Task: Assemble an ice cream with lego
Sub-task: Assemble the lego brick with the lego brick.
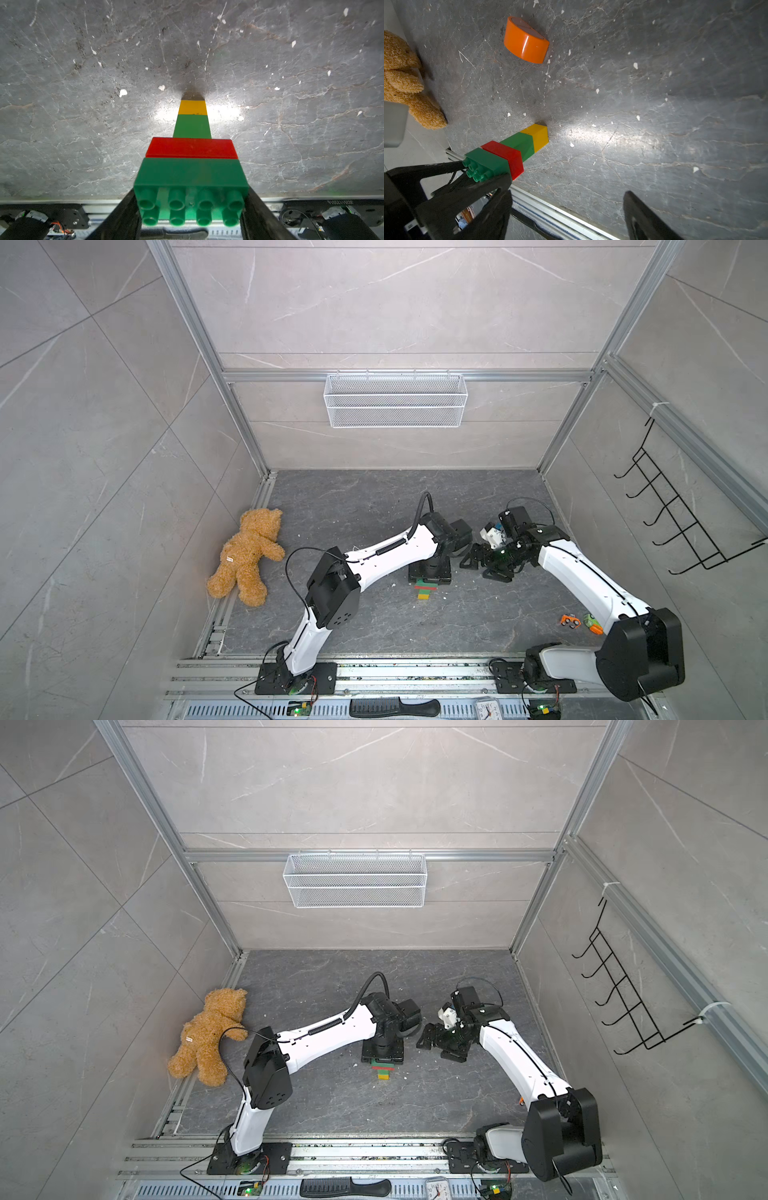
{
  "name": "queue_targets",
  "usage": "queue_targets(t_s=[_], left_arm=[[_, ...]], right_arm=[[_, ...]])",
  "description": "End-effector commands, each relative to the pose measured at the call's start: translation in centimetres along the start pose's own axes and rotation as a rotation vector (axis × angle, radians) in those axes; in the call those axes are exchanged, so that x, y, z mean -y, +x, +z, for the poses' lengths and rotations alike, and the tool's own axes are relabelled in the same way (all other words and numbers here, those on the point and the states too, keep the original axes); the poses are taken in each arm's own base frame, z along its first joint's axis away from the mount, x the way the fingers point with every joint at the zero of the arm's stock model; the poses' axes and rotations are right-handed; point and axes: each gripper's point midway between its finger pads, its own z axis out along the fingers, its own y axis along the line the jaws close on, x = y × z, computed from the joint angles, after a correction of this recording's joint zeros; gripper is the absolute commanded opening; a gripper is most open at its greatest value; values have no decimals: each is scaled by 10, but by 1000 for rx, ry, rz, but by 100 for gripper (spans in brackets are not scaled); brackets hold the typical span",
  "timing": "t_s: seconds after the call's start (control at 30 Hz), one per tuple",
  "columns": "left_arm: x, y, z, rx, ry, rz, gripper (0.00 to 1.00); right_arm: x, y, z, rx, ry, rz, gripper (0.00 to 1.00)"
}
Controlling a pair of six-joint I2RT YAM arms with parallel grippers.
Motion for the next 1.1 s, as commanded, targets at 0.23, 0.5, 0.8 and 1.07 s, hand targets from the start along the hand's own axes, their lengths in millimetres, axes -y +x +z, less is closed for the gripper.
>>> queue_targets(t_s=[0.23, 0.5, 0.8, 1.07], left_arm=[[-18, 25, 41, -149, -73, 40, 32], [-11, 16, 47, -118, -17, -41, 31], [-9, 6, 40, -112, -69, -16, 37], [-11, 3, 33, -85, -70, -23, 45]], right_arm=[[2, 0, -1, -10, 13, -8, 86], [2, -1, -1, -11, 16, -6, 86], [2, -2, -2, -9, 18, -9, 86], [1, -2, -2, -7, 14, -10, 86]])
